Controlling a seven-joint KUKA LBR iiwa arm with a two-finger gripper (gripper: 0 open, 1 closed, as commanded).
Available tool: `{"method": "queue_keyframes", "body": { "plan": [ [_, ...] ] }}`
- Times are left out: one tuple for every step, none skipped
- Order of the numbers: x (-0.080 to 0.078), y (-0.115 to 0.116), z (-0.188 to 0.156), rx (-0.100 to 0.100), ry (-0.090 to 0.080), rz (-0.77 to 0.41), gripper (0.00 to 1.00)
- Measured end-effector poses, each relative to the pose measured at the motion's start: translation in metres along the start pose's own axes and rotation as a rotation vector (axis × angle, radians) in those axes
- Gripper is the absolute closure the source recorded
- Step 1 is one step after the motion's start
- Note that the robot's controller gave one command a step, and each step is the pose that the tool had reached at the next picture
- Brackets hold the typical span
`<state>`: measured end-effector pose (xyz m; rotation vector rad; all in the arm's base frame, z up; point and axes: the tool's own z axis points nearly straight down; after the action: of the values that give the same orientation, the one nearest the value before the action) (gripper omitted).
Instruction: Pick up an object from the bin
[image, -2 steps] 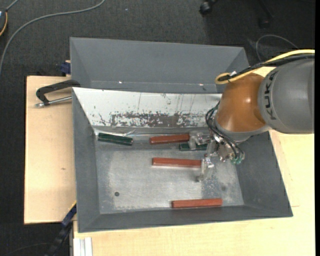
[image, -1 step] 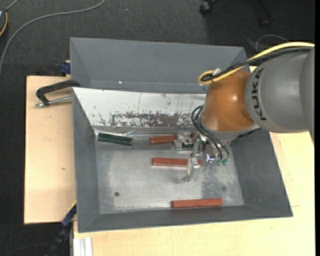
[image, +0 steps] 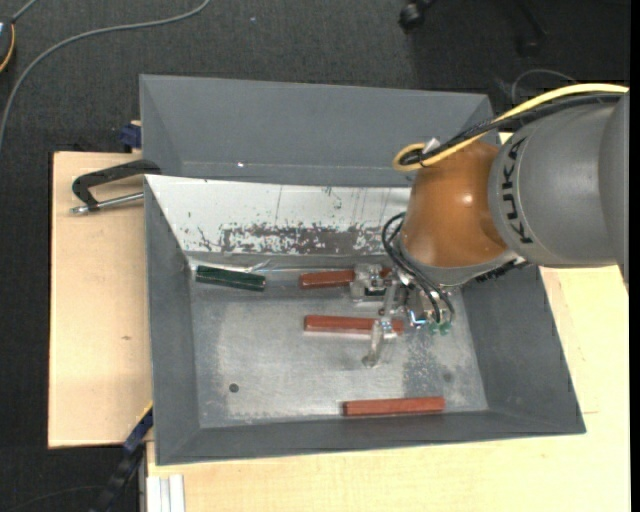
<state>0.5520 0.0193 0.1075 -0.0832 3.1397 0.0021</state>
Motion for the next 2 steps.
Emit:
{"method": "queue_keyframes", "body": {
  "plan": [
    [0.0033, 0.0062, 0.0391, 0.0, 0.004, 0.013, 0.0],
    [0.0027, 0.0067, 0.0384, 0.0, 0.001, 0.013, 0.0]
  ]
}}
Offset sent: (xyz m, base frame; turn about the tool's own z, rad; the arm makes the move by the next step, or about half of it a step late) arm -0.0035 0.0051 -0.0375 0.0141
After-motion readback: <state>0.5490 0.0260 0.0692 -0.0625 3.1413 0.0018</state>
